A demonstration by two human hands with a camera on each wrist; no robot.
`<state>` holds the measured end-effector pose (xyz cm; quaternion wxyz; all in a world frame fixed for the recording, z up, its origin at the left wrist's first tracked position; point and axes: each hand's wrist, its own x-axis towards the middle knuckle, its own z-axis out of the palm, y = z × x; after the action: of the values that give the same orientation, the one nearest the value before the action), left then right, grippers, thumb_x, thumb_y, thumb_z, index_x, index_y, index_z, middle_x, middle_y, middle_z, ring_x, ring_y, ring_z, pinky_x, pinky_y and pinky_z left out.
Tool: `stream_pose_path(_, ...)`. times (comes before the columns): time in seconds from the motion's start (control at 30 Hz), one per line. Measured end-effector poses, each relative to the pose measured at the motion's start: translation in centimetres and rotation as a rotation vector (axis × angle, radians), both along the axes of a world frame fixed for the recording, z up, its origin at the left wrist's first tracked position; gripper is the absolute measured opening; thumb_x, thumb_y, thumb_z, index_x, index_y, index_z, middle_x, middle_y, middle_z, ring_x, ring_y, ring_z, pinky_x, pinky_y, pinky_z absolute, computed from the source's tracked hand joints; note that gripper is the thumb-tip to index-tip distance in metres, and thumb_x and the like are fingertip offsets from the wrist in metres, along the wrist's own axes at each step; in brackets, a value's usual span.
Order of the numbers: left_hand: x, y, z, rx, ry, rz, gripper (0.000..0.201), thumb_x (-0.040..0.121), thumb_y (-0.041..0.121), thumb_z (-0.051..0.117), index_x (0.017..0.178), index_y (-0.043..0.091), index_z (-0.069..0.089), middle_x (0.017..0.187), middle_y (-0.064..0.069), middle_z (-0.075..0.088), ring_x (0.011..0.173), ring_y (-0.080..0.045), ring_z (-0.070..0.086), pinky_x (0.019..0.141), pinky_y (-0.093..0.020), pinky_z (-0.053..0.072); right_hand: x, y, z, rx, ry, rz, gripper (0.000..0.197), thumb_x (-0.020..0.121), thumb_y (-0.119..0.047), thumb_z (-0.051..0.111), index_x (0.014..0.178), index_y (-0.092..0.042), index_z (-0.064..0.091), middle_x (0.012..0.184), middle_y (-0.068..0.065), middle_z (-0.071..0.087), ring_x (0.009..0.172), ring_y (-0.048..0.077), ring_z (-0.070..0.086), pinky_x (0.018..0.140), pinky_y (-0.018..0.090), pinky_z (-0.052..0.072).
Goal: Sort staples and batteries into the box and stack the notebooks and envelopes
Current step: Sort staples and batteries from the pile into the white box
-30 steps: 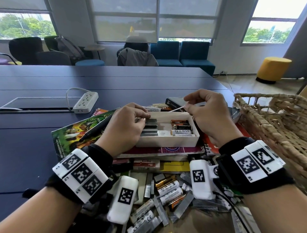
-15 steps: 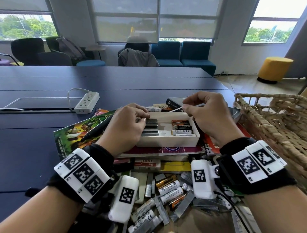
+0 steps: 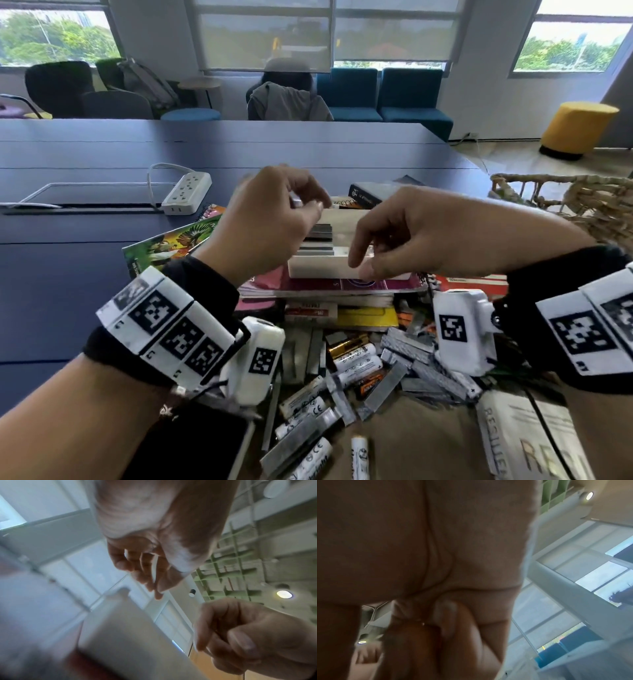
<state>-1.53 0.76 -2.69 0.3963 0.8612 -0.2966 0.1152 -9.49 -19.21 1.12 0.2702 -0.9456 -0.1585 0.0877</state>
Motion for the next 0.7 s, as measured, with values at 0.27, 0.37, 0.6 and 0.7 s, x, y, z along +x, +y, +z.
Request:
stream_pose_path(0.27, -1.8, 0.0, 1.8, 0.276, 0.107, -0.339, 0.011, 0.095, 0.023, 0.071, 0.085, 0.020, 0.076, 0.062, 0.006, 0.065, 0.051, 0.000, 0.052, 0.050, -0.013, 0.040, -0.8, 0.0, -1.5, -0.249, 0.202, -0.042, 0.010, 0.081, -0.027, 0.082, 0.072, -0.027, 0.078, 0.064, -0.010, 0.071, 0.054, 0.000, 0.060, 0.063, 0.022, 0.051)
stream_pose_path(0.37, -2.3, -0.5, 1.2, 0.482, 0.170, -0.462, 0.016, 0.097, 0.027, 0.068, 0.085, 0.020, 0.075, 0.065, 0.005, 0.064, 0.053, -0.002, 0.051, 0.053, -0.013, 0.038, -0.8, 0.4, -2.1, -0.352, 0.233, -0.039, 0.012, 0.076, -0.037, 0.086, 0.076, -0.027, 0.078, 0.061, -0.011, 0.068, 0.053, 0.001, 0.057, 0.057, 0.017, 0.045)
stream_pose_path(0.6, -2.2, -0.6, 0.8, 0.601, 0.231, -0.465, 0.018, 0.099, 0.031, 0.064, 0.089, 0.021, 0.075, 0.074, 0.002, 0.069, 0.060, -0.005, 0.057, 0.058, -0.019, 0.044, -0.5, 1.8, -3.3, -0.462, 0.210, 0.052, 0.020, 0.073, -0.032, 0.088, 0.089, -0.026, 0.077, 0.078, -0.010, 0.073, 0.071, 0.002, 0.064, 0.065, 0.022, 0.048)
stream_pose_path(0.7, -2.1, -0.4, 0.9, 0.577, 0.275, -0.475, 0.018, 0.100, 0.029, 0.062, 0.092, 0.020, 0.075, 0.080, -0.002, 0.073, 0.070, -0.017, 0.066, 0.069, -0.035, 0.053, -0.6, 2.2, -3.4, -0.525, 0.157, 0.063, 0.015, 0.074, -0.030, 0.088, 0.082, -0.026, 0.076, 0.071, -0.010, 0.066, 0.064, 0.001, 0.057, 0.051, 0.010, 0.036)
